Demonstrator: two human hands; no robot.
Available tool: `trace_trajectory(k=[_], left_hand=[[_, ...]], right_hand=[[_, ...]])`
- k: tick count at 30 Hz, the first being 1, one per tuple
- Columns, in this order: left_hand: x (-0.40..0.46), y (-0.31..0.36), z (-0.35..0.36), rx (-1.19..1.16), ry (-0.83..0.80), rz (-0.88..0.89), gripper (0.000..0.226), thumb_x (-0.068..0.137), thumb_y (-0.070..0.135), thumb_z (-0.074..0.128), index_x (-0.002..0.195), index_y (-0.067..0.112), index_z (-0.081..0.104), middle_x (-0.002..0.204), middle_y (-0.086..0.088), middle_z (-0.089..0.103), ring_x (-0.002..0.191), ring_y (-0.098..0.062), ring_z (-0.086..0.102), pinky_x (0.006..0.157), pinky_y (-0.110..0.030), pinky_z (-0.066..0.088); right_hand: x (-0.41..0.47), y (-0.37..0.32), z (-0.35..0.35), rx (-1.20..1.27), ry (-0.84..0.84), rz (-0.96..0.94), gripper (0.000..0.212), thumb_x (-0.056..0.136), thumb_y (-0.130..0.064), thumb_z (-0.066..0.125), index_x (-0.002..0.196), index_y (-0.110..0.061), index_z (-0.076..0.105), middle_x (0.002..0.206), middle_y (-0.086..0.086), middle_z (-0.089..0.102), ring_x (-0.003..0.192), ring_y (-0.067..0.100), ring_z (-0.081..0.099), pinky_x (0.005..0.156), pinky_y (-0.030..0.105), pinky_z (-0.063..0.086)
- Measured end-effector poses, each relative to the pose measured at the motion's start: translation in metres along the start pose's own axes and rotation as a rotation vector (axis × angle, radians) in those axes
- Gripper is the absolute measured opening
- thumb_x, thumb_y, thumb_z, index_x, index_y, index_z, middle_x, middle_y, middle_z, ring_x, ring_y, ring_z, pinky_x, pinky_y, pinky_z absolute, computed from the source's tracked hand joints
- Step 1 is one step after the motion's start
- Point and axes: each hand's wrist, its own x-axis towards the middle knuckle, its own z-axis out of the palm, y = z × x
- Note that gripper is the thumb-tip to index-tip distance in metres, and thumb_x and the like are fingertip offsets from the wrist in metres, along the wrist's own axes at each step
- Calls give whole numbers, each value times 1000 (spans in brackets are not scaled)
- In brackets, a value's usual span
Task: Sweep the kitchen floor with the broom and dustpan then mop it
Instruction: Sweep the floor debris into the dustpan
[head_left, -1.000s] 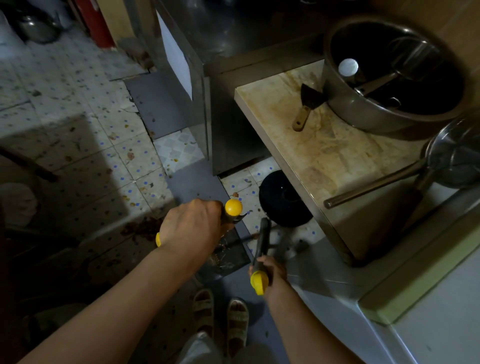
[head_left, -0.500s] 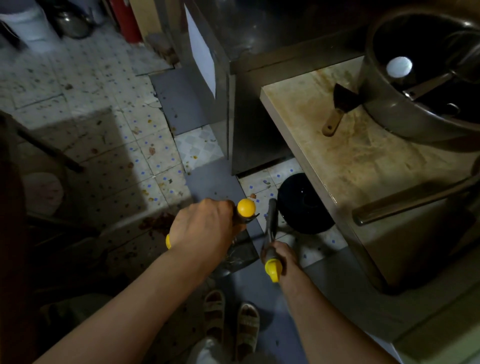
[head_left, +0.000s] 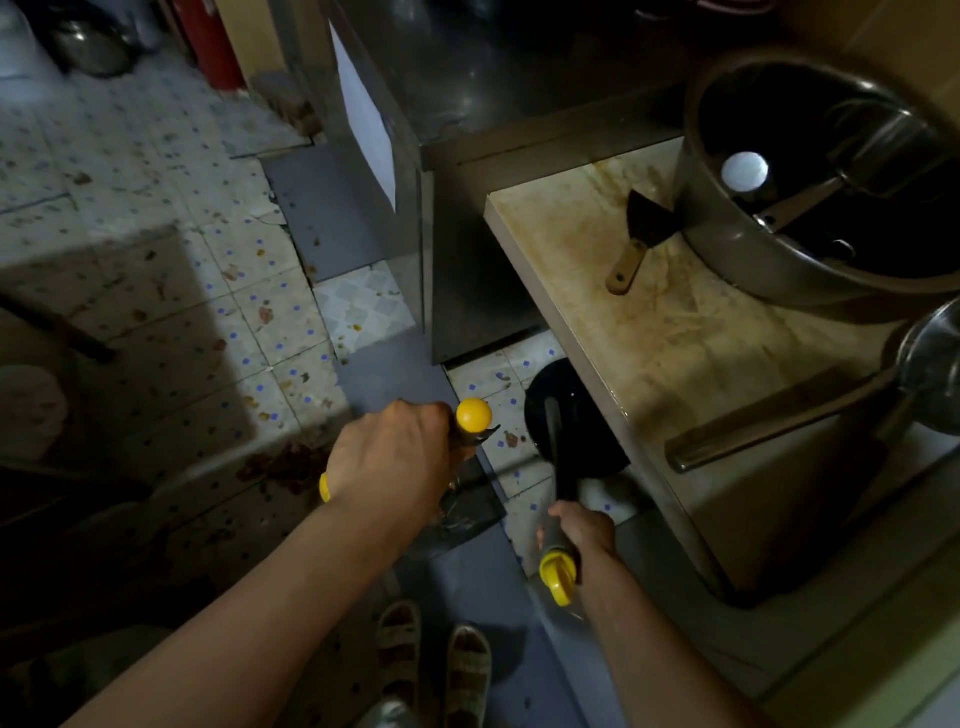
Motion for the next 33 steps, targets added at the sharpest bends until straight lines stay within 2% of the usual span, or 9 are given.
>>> trace_trajectory(k=[2,6,10,14,18,22,26,30,33], left_hand=[[5,0,0,-13,6,-7,32,94,51,44,109,25,56,99,-3,64,90,-24,63,64,-29,40],[14,-1,0,-21,25,-14,34,94,52,44,110,24,56,103,-4,64,92,-25,63,66,-28,40],[23,-3,0,-38,32,-31,35,94,52,44,111,24,55,105,-4,63,92,-24,63,67,-29,40],[27,-4,3,-48,27,-34,36,93,53,44,112,24,55,105,-4,63,93,-24,63,67,-29,40],[29,-12,2,-73,29,-31,35,93,52,44,111,24,55,105,-4,63,92,-24,63,67,-29,40],[29,-24,-1,-108,44,-38,35,93,53,45,110,25,56,101,-3,63,89,-23,63,66,-28,42],[27,-31,-7,-119,44,-43,36,93,53,44,114,25,55,103,-4,63,92,-24,63,69,-29,44],[29,-33,-12,-109,50,-54,37,94,53,42,114,25,54,105,-4,63,95,-24,63,68,-28,40],[33,-33,-13,-113,58,-66,37,94,54,42,116,27,54,105,-4,64,96,-24,63,66,-28,39]], right_hand=[[6,-7,-4,-54,22,-27,8,83,-5,61,78,-3,54,70,11,56,61,24,53,59,35,49],[18,-24,-3,-66,17,-70,13,88,-9,57,78,-11,51,75,5,52,60,18,50,57,30,45],[31,-36,9,-143,40,-76,5,86,-11,58,84,-8,55,97,13,57,70,24,54,74,37,52],[53,-33,21,-394,57,-44,46,79,-19,64,119,3,59,117,19,64,103,35,64,88,40,54],[34,-38,35,-491,38,-35,45,81,-19,64,119,6,61,119,20,64,107,34,64,91,44,54],[16,-40,46,-590,-7,-61,46,87,-22,60,124,5,57,128,17,57,114,31,59,90,35,51],[1,-40,52,-502,-54,-46,34,84,-15,63,106,11,62,99,20,68,72,24,68,69,26,57],[7,-52,59,-435,-5,-77,42,75,-13,68,111,8,62,112,25,65,99,38,65,87,45,55],[34,-66,69,-494,-5,-152,41,72,-18,66,106,4,62,114,23,65,104,38,64,90,48,54]])
